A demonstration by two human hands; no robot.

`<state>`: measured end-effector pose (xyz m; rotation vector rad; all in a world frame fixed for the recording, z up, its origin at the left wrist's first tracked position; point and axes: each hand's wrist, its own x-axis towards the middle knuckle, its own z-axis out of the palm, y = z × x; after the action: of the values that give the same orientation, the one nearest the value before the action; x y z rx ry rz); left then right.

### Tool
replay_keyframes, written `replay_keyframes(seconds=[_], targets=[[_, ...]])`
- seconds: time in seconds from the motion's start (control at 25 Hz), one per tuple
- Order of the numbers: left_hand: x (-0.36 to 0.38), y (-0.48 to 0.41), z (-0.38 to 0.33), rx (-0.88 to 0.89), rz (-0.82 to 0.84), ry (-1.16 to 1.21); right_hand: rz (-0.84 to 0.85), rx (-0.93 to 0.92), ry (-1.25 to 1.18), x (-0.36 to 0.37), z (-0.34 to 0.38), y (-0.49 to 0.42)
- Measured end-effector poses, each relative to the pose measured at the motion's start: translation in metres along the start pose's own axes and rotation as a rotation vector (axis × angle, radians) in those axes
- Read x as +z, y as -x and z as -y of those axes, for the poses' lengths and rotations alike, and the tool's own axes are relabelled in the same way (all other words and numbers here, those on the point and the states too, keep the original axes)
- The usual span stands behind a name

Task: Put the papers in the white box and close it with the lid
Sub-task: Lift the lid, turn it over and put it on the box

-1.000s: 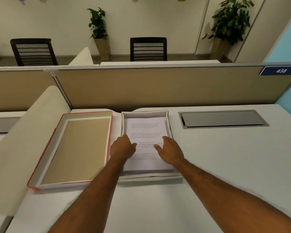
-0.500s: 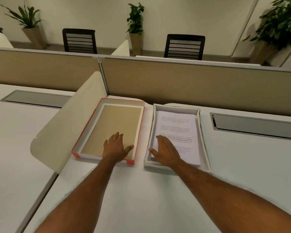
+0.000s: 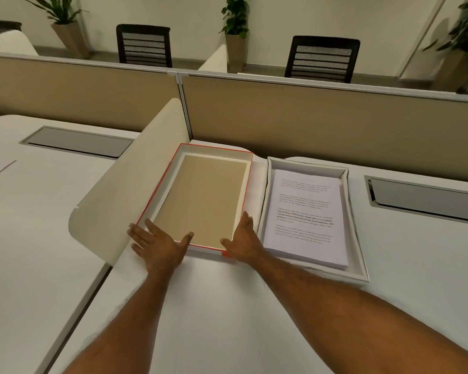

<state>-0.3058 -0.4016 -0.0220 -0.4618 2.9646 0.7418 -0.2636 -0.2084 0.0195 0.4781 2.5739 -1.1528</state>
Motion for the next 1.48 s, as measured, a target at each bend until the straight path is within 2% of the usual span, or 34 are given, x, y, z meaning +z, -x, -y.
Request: replay_keyframes(seconds=[0.12, 0.2, 0.32, 0.44, 0.6, 0.8, 0.92, 1.0, 1.08, 1.16, 1.24, 1.32, 1.48], targets=[[0.003, 0.002, -0.001, -0.097, -0.024, 0.258, 0.01, 0.005, 0.081, 0.008, -0.001, 0.0], [0.003, 0.0, -0.007, -0.21, -0.053, 0.458, -0.025, -0.001, 0.053, 0.01, -0.002, 0.0], [-0.005, -0.004, -0.021, -0.495, -0.016, 0.547, -0.068, 0.008, -0.045, 0.008, -0.005, 0.002], [-0.008, -0.004, -0.024, -0.587, -0.072, 0.7, -0.116, -0.029, -0.15, 0.002, -0.01, 0.008], [-0.01, 0.013, -0.039, -0.369, -0.094, 1.178, -0.188, -0.084, -0.259, -0.002, -0.018, 0.018], [-0.024, 0.03, -0.069, -0.093, -0.048, 1.261, -0.181, -0.085, -0.336, -0.01, -0.031, 0.028], [-0.037, 0.041, -0.082, 0.099, -0.125, 1.185, -0.197, -0.057, -0.119, -0.025, -0.018, 0.032], [-0.044, 0.051, -0.094, 0.223, -0.158, 1.12, -0.249, -0.112, -0.015, -0.045, 0.012, 0.036], [-0.05, 0.064, -0.108, 0.372, -0.2, 1.012, -0.22, -0.277, -0.172, -0.068, 0.055, 0.043], [-0.05, 0.074, -0.121, 0.527, -0.225, 0.801, -0.199, -0.376, -0.39, -0.091, 0.092, 0.05], [-0.047, 0.084, -0.127, 0.571, -0.214, 0.612, -0.303, -0.341, -0.527, -0.108, 0.112, 0.054], [-0.044, 0.089, -0.13, 0.587, -0.179, 0.551, -0.42, -0.263, -0.595, -0.116, 0.111, 0.058], [-0.041, 0.088, -0.133, 0.859, -0.204, 0.424, -0.549, -0.223, -0.774, -0.127, 0.078, 0.066]])
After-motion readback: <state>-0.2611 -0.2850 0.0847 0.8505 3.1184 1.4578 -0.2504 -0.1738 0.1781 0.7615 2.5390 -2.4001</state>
